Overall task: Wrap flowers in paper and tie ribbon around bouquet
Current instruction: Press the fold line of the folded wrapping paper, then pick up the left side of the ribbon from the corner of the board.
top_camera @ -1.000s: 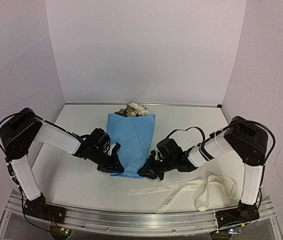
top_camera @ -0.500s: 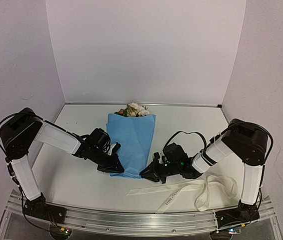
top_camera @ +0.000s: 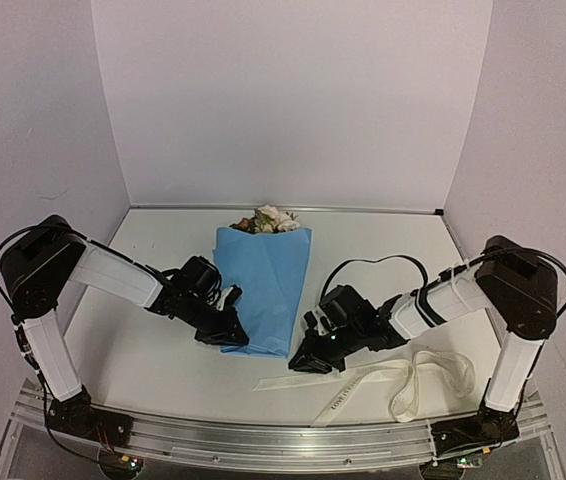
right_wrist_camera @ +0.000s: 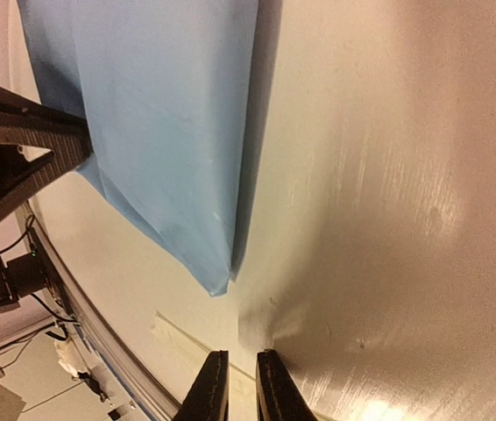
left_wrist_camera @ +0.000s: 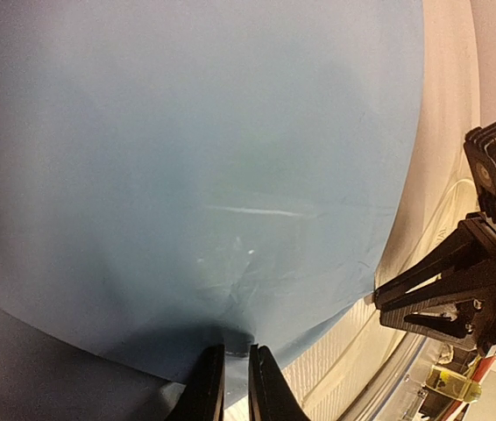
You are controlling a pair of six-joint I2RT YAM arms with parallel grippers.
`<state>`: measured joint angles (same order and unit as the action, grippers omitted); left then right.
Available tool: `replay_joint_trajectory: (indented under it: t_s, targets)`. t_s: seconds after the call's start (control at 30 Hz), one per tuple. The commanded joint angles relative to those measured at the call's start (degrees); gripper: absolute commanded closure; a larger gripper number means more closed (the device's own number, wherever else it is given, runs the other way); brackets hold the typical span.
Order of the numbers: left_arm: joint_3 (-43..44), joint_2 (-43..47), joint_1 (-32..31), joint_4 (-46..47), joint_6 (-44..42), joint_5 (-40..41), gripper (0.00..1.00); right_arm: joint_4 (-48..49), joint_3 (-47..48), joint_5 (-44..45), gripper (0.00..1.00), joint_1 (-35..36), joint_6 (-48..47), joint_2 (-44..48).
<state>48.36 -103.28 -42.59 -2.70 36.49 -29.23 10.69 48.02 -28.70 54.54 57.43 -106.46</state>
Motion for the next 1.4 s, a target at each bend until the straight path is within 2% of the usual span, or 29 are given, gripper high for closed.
replay_joint_trajectory:
  t_s: [0.0,0.13,0.4,0.77,1.07,1.2,1.37]
  targets:
    - [1.26,-1.04,-0.21,-3.37,-0.52,2.00,0.88,-18.04,-0.11,5.48,0.88,0.57,-4.89,1.71]
    - [3.27,1.47,-0.31,-4.71,-1.11,2.40,0.83,-22.33,-0.32,7.79,0.87,0.56,-5.61,6.88]
    - [8.32,8.05,-0.69,-7.76,-1.72,4.04,0.74,-34.21,-1.16,15.49,0.72,0.51,-10.60,18.84]
    - [11.04,8.64,-1.41,-8.65,-2.45,4.51,0.68,-43.56,-4.67,22.34,0.56,1.43,-12.48,27.93]
    - [10.58,10.00,-4.70,-8.78,-2.61,6.50,0.64,-47.04,-3.58,28.27,0.44,5.83,-13.76,27.16]
    - [8.58,12.15,-6.12,-7.16,-1.38,7.82,0.64,-46.63,-1.65,32.73,0.44,8.07,-8.90,23.46]
    - [6.92,14.39,-8.82,-6.57,-1.49,10.12,0.62,-40.95,-3.57,37.58,0.45,9.61,-0.42,20.07]
